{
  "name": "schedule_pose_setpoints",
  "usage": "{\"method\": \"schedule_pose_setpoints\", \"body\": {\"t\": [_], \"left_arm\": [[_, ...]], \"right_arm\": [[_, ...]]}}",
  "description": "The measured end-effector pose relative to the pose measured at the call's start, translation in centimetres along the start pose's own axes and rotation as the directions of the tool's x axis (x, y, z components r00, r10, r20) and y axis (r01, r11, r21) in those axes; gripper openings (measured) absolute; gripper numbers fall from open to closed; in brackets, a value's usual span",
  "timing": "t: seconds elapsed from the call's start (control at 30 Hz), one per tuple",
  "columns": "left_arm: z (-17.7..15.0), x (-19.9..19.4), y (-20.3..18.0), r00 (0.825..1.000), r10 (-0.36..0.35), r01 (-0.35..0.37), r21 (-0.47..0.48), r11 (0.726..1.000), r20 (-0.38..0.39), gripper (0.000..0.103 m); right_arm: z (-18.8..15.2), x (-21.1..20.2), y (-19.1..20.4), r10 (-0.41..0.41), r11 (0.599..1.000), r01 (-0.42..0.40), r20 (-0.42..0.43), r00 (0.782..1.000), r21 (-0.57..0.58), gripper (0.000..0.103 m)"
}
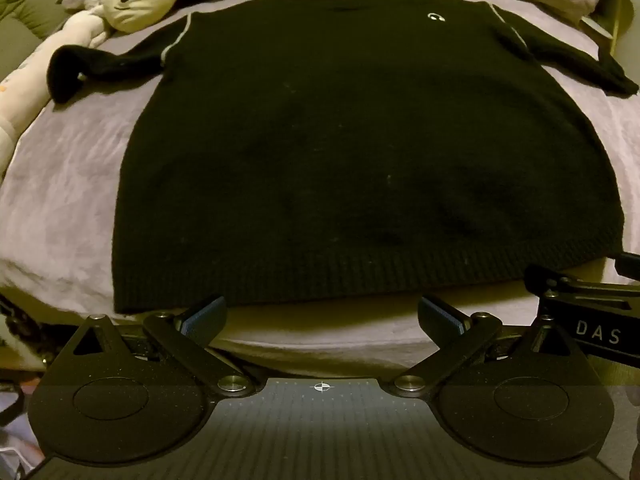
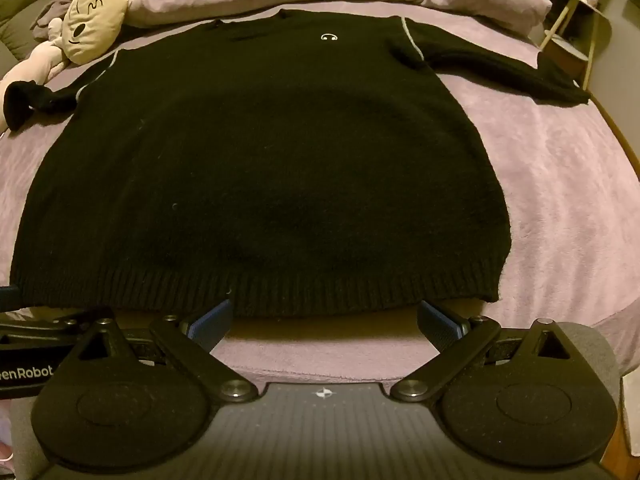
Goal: Fold small clothes
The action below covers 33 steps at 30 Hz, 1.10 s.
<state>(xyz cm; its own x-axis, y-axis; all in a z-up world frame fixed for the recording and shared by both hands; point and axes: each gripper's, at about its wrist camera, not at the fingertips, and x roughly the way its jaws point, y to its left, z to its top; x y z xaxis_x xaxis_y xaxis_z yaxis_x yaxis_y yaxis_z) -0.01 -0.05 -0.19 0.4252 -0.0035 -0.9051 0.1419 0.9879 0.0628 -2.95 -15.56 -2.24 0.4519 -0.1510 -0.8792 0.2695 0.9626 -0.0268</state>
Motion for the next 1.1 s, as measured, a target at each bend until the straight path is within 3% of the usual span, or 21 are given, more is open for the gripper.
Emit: {"method": "schedule_pose_setpoints", "body": {"t": [1.1], "left_arm": [[-0.01, 0.31, -0.07, 1.000, -0.007, 0.007, 0.006, 1.000, -0.005, 0.103]], "right_arm": [[-0.07, 0.39, -0.41, 0.006, 1.000, -0.006, -0.003, 1.000, 0.013, 0.099]]}}
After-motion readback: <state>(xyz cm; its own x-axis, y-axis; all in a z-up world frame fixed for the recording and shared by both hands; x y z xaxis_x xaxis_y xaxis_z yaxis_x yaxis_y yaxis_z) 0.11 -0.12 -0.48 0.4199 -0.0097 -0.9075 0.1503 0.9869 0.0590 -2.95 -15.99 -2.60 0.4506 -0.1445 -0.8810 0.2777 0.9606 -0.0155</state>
